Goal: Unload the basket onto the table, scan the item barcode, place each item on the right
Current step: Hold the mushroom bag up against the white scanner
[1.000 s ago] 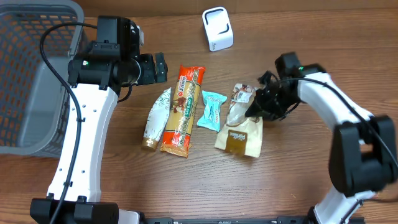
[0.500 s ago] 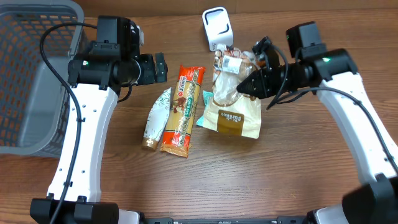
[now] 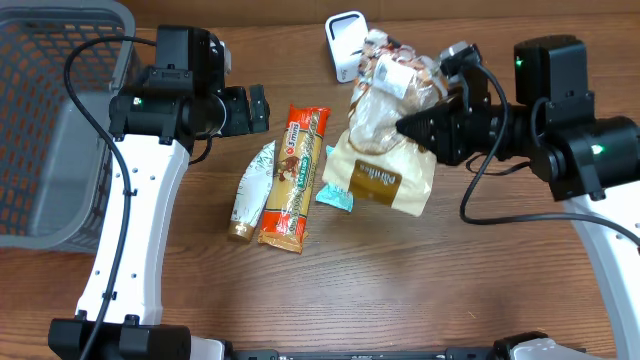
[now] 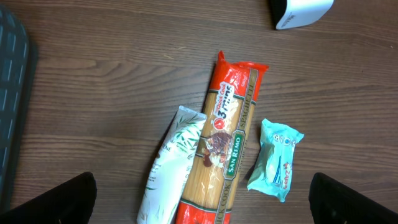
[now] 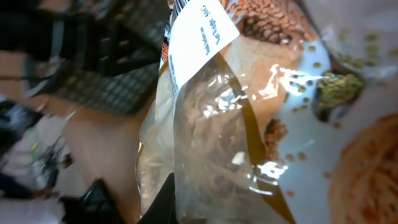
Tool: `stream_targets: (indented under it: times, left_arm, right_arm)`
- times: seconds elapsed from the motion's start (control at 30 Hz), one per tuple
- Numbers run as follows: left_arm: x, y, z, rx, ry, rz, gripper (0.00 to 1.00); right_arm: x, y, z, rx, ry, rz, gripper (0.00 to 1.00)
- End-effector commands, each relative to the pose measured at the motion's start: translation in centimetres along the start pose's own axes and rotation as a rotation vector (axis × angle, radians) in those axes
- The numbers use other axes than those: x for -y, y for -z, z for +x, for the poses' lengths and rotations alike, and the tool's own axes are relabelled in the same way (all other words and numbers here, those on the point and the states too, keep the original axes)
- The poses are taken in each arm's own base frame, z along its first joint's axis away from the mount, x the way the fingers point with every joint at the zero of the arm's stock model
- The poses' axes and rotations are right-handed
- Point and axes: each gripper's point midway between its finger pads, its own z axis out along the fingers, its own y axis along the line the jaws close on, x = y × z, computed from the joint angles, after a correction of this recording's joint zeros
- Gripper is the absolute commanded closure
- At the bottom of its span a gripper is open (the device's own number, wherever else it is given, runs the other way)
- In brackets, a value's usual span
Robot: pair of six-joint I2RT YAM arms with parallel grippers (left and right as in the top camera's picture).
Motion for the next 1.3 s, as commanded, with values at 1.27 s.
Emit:
stream_targets:
  times: [1.27]
  left_arm:
    - [0.2,0.9,-0.6,0.031,-0.02,0.005,0.0]
  right_arm:
    - [25.3,-20.7,-8.8,-0.412,1.196,1.237,0.96]
